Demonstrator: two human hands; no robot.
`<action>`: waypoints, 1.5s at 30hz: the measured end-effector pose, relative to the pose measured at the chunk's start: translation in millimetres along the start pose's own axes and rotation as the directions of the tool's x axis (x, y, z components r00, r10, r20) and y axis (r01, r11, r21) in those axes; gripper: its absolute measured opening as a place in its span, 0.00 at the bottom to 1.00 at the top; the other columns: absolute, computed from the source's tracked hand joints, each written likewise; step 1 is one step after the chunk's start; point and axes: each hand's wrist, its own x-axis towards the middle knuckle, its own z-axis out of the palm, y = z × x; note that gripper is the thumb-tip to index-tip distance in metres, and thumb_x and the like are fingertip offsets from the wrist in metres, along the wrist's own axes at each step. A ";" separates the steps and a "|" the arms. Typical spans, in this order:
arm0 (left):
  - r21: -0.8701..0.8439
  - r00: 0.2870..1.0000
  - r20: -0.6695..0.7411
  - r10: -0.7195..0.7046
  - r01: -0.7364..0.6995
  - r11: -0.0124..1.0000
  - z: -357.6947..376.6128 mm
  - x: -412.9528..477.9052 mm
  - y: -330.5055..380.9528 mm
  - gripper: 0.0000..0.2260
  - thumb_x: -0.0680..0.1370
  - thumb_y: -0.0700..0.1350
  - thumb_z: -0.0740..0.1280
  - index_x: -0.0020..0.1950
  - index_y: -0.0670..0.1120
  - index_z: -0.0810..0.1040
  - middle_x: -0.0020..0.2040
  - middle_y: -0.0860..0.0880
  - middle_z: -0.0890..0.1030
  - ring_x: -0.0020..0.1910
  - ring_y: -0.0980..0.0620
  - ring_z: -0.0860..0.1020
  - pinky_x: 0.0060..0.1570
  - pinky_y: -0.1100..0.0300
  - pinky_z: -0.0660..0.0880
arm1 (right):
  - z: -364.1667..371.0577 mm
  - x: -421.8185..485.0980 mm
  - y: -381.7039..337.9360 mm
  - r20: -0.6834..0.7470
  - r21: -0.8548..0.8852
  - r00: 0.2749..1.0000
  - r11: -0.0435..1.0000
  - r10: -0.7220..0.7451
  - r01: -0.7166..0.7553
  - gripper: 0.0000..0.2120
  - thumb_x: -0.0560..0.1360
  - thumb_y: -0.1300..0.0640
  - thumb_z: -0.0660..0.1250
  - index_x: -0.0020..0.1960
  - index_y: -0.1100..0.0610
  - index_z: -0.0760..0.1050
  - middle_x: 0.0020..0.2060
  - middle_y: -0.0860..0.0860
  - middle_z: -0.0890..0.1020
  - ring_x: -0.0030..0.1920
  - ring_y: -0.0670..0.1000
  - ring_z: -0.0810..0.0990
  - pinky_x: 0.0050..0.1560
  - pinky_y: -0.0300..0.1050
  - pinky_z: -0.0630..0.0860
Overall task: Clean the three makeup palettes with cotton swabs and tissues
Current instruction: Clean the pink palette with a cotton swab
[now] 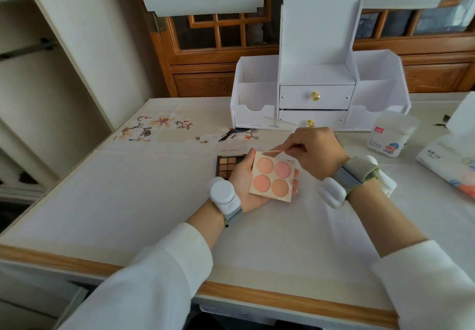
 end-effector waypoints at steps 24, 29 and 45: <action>0.082 0.994 0.098 -0.039 0.031 0.996 1.9 -0.9 1.3 0.21 0.79 0.63 0.49 0.66 0.57 0.71 0.54 0.36 0.79 0.44 0.38 0.81 0.45 0.47 0.79 | -10.1 -6.4 12.5 -0.130 -0.013 0.990 0.998 0.059 -0.061 0.06 0.66 0.68 0.68 0.39 0.61 0.82 0.31 0.55 0.81 0.29 0.51 0.75 0.34 0.39 0.71; 0.120 0.994 0.109 -0.021 0.008 0.993 2.4 -3.0 0.3 0.23 0.79 0.64 0.48 0.67 0.57 0.70 0.54 0.36 0.79 0.45 0.39 0.80 0.47 0.48 0.78 | -10.7 -7.3 13.2 -0.152 -0.005 0.985 0.997 0.077 -0.079 0.06 0.66 0.70 0.69 0.39 0.62 0.82 0.31 0.56 0.81 0.29 0.50 0.75 0.34 0.37 0.71; 0.133 0.993 0.109 -0.032 0.018 0.991 -6.1 1.8 0.9 0.23 0.77 0.66 0.51 0.66 0.59 0.73 0.53 0.38 0.79 0.48 0.38 0.79 0.56 0.43 0.72 | -12.7 -7.4 8.1 -0.211 0.009 0.970 0.993 0.117 -0.118 0.05 0.68 0.68 0.67 0.40 0.62 0.80 0.31 0.56 0.79 0.29 0.52 0.74 0.32 0.39 0.70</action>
